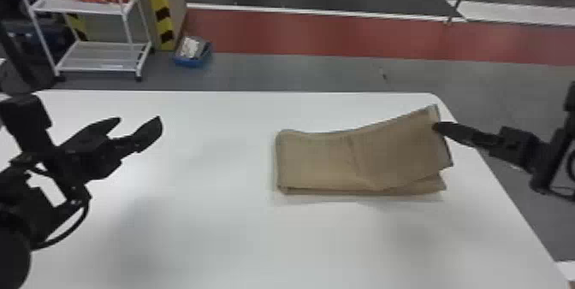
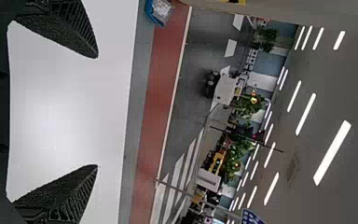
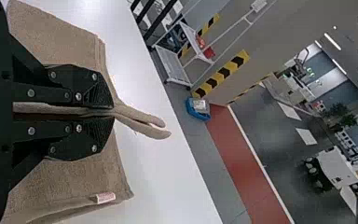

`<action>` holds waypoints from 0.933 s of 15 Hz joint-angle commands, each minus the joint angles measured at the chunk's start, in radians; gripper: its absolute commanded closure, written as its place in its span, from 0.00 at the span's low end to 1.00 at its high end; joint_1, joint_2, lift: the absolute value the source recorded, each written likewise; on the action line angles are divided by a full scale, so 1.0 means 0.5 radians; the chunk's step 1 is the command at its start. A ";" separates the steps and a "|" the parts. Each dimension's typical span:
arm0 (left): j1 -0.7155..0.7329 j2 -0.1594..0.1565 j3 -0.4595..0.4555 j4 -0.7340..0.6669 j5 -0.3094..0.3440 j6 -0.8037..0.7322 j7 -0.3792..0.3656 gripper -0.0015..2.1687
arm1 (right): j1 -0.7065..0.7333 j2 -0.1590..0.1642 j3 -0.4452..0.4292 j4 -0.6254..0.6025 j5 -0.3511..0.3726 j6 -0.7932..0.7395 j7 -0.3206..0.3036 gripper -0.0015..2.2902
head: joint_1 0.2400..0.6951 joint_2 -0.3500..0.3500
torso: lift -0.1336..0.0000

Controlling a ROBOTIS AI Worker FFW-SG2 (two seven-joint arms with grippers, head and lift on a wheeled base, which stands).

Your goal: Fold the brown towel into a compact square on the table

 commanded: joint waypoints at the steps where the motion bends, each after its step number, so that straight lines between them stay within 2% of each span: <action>1: 0.000 0.003 0.003 -0.003 0.000 0.012 -0.003 0.02 | -0.012 -0.026 -0.030 0.027 -0.007 -0.006 0.000 0.45 | 1.00 0.32 | 0.07; 3: 0.000 0.003 0.006 0.004 -0.009 0.012 -0.006 0.02 | -0.049 -0.042 -0.042 0.144 0.036 -0.043 -0.003 0.45 | 1.00 0.31 | 0.07; 6: 0.000 0.003 0.000 0.004 -0.019 0.012 -0.009 0.02 | -0.049 -0.042 -0.005 0.355 0.137 -0.252 -0.021 0.44 | 1.00 0.29 | 0.07; 7: 0.000 0.000 0.000 0.004 -0.022 0.012 -0.009 0.02 | -0.052 -0.039 0.016 0.398 0.168 -0.270 -0.028 0.37 | 1.00 0.28 | 0.07; 8: 0.000 0.000 0.000 0.004 -0.022 0.012 -0.006 0.02 | -0.052 -0.029 0.019 0.423 0.208 -0.295 -0.037 0.24 | 1.00 0.28 | 0.07; 9: 0.000 0.000 -0.003 0.004 -0.022 0.012 -0.006 0.02 | -0.049 -0.020 0.019 0.435 0.260 -0.350 -0.052 0.04 | 1.00 0.27 | 0.07; 10: 0.000 0.000 -0.009 0.004 -0.022 0.012 -0.006 0.02 | -0.043 -0.017 0.013 0.441 0.269 -0.411 -0.064 0.00 | 1.00 0.27 | 0.07; 14: 0.025 0.000 -0.064 0.001 -0.040 0.012 -0.006 0.02 | 0.071 0.007 -0.116 0.392 0.174 -0.546 -0.058 0.02 | 1.00 0.24 | 0.07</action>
